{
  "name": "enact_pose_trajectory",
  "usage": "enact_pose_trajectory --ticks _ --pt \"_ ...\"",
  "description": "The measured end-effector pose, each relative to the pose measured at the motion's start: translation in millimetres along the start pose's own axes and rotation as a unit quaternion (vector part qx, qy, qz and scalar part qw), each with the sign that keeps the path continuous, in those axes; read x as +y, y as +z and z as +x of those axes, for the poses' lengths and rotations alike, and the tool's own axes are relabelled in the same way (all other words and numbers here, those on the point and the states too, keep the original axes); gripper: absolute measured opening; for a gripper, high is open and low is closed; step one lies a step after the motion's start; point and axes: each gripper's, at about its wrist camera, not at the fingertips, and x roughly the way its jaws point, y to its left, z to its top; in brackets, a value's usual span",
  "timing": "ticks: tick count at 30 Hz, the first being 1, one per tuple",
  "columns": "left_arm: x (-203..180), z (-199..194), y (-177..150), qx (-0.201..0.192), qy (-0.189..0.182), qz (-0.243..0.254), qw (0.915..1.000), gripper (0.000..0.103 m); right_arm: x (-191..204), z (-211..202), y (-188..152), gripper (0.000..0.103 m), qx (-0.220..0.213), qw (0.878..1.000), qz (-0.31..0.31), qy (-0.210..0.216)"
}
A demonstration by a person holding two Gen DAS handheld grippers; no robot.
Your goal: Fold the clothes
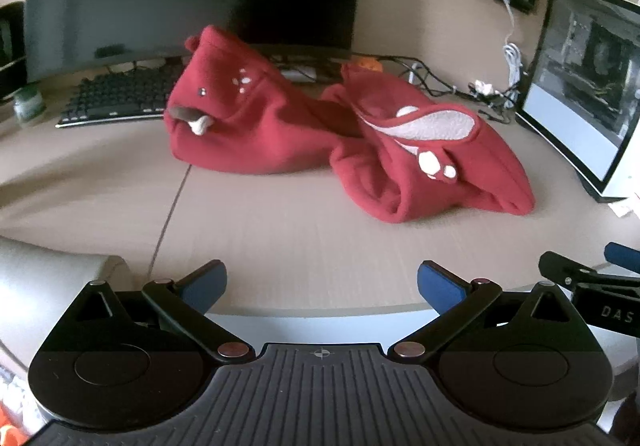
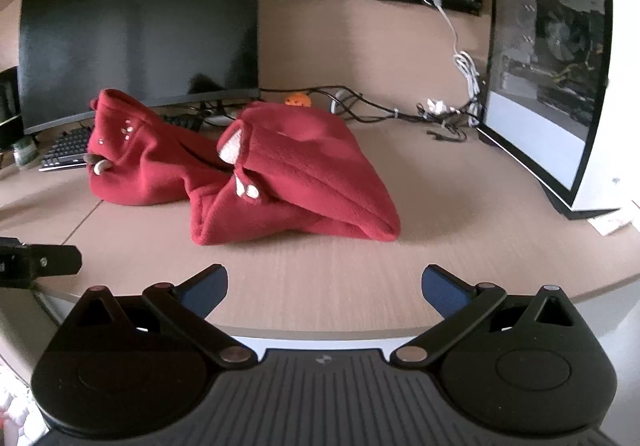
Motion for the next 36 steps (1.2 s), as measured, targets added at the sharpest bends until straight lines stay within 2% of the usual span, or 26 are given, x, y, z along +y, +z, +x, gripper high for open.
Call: enact_pose_trajectory --ticks 4,10,17,36 --pt "-10 -9 -2 0.005 0.011 0.005 0.9999 0.103 2 -10 2 0.103 0.005 1.0 -0.028 0.0" --pt "-24 -21 -5 0.01 0.031 0.011 0.9994 0.103 -13 -13 -3 0.103 0.01 1.0 -0.02 0.02" --pt "-39 -32 -16 -0.003 0.055 0.008 0.9984 0.103 -15 -13 -6 0.103 0.015 0.999 -0.027 0.035" --pt "-45 -31 -21 0.005 0.067 0.005 0.9977 0.103 -18 -12 -1 0.103 0.013 0.998 -0.033 0.044"
